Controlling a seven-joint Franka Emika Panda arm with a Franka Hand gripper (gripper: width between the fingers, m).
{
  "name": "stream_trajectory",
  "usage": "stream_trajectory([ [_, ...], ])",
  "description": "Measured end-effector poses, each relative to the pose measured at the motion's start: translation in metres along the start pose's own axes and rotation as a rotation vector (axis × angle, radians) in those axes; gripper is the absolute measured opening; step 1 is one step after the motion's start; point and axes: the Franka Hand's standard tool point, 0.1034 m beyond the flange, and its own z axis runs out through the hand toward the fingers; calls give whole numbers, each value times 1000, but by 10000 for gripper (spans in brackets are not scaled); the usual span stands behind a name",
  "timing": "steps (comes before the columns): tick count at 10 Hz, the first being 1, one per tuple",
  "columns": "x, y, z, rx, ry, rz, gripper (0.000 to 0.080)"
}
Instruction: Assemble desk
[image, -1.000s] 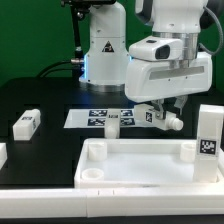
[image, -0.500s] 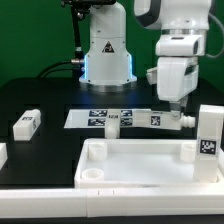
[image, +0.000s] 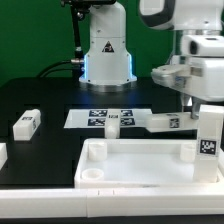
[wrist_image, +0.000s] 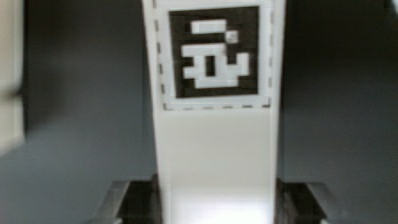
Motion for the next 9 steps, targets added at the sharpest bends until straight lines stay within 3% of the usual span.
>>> stream_trajectory([
  [4, -9, -1, 1, 2, -10, -191, 284],
  [5, -10, -4, 2, 20, -23, -362, 284],
  [7, -15, -19, 5, 87, -54, -591, 284],
  [9, -24, -20, 4, 93, -57, -678, 284],
])
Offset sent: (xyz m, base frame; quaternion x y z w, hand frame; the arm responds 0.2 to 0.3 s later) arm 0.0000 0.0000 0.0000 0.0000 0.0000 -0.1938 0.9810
